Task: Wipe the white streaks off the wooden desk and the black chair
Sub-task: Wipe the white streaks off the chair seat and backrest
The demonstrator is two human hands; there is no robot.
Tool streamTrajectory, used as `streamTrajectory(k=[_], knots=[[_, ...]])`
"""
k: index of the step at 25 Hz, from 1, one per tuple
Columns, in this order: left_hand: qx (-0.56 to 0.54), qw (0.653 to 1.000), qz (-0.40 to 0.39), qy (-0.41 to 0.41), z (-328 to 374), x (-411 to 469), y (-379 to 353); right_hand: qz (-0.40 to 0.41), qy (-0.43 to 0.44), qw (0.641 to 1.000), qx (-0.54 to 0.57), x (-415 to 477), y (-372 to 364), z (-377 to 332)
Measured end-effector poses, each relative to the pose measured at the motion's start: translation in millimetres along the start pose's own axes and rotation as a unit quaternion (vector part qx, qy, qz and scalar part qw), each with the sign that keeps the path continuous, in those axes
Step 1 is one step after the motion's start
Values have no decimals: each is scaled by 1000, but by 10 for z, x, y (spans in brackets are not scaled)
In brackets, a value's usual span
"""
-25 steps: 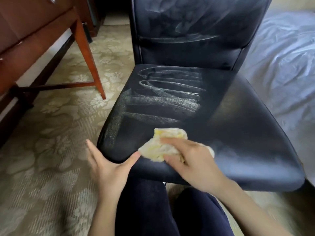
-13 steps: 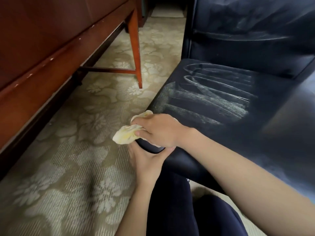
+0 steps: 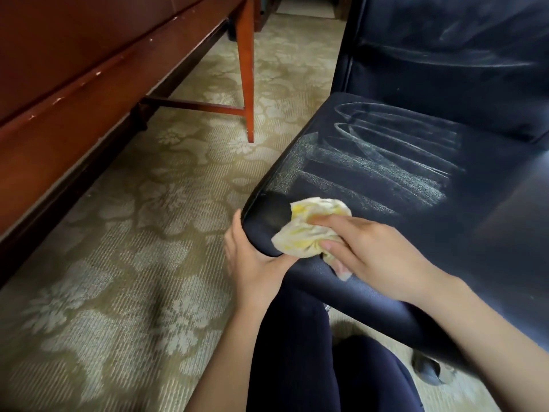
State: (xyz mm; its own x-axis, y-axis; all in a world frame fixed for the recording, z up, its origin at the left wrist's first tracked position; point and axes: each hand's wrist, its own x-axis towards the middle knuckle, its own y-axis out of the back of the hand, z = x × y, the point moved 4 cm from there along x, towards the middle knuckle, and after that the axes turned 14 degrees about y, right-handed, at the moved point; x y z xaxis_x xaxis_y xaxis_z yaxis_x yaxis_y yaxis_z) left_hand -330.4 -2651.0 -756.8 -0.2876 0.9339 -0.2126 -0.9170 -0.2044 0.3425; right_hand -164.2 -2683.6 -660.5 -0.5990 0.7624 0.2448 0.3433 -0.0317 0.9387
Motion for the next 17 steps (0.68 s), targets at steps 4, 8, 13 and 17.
streamTrajectory(k=[4, 8, 13, 17], knots=[[-12, 1000, 11, -11, 24, -43, 4, -9, 4, 1000, -22, 253, 30, 96], [-17, 1000, 10, -13, 30, -35, 7, -16, -43, 999, -12, 892, -4, 372], [-23, 1000, 9, -8, 29, -9, 12, -97, -64, 993, -37, 1495, -198, 487], [-28, 999, 14, -18, 18, 9, 11, -93, -26, 995, -24, 1350, -199, 283]])
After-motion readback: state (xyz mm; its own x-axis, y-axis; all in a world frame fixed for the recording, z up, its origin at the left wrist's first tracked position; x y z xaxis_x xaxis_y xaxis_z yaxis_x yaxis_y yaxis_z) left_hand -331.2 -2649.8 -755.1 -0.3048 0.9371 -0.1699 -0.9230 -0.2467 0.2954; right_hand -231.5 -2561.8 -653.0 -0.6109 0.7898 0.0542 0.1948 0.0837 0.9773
